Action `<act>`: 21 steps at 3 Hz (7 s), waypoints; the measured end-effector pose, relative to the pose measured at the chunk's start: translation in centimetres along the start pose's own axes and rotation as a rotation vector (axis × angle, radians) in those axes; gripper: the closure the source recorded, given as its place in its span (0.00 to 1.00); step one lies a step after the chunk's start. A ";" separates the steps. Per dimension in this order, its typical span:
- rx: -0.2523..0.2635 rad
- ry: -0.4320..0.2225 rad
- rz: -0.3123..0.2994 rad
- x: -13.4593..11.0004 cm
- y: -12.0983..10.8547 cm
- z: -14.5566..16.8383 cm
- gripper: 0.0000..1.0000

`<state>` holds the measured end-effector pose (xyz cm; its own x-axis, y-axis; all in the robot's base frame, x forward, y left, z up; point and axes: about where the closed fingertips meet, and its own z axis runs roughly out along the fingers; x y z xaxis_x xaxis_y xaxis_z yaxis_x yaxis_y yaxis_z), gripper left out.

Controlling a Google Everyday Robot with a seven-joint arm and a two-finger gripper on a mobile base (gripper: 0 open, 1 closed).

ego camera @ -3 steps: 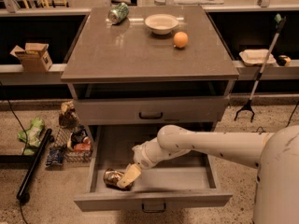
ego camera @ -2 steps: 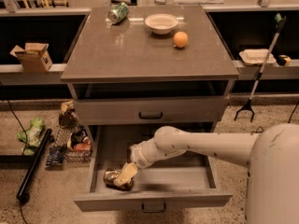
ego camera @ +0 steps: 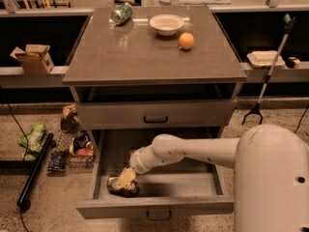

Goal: Pick orange can from middle drawer and place on counter

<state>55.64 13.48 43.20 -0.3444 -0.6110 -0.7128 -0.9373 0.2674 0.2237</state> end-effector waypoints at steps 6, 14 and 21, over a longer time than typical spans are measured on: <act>0.130 0.264 -0.048 5.6 -0.9 5.2 0.00; 0.044 0.071 -0.316 -0.9 0.1 -2.4 1.00; 0.233 0.129 -0.602 -21.7 6.4 -26.8 1.00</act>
Offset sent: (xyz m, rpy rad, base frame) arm 0.0030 0.0075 -0.0446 -0.3454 -0.0204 -0.0444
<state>55.65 8.48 77.92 0.2194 -0.7847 -0.5797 -0.9369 -0.0037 -0.3495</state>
